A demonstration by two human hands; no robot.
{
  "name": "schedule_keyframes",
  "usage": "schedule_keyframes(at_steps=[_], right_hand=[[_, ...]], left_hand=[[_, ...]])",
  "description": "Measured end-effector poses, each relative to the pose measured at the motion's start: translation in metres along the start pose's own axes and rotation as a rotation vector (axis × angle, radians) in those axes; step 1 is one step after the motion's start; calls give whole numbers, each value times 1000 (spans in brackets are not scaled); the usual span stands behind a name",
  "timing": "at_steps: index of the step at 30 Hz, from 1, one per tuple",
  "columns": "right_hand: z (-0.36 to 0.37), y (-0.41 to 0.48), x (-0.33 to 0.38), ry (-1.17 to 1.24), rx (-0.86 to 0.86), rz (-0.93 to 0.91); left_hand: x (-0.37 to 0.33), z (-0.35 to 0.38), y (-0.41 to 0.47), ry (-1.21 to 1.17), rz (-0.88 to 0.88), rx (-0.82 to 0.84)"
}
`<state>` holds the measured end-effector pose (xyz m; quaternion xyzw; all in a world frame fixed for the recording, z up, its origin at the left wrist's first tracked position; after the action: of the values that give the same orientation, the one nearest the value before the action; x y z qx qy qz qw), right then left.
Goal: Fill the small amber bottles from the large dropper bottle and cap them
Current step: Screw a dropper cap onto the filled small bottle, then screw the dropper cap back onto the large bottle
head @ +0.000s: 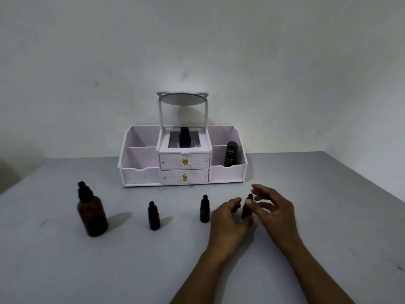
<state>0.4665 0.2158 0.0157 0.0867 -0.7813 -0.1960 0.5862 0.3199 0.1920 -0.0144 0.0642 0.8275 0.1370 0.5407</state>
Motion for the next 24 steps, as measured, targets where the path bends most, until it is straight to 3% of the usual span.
schedule_keyframes(at_steps=[3,9,19,24], right_hand=[[-9,-2,11,-50,-66,-53],[-13,-21,47,-164,-172,-151],[119,-71,123,0,178,-223],[196,-90,165,58,378,-244]], left_hand=[[-3,-17,-24,-107,-100,-26],[5,-83,-90,-221,-124,-127],[31,-271,-147,8,-111,-508],[45,-326,-151,95,-146,-597]])
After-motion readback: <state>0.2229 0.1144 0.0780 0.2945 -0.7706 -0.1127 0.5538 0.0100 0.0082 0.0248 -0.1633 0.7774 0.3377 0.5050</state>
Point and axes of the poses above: each hand's wrist, its own y-axis towards the middle knuckle, its own z-axis out of the palm, x = y × z, the point moved 8 cm from there along y, towards the middle knuckle, and after that the axes turned 8 degrees about z, right-handed, at the moved point
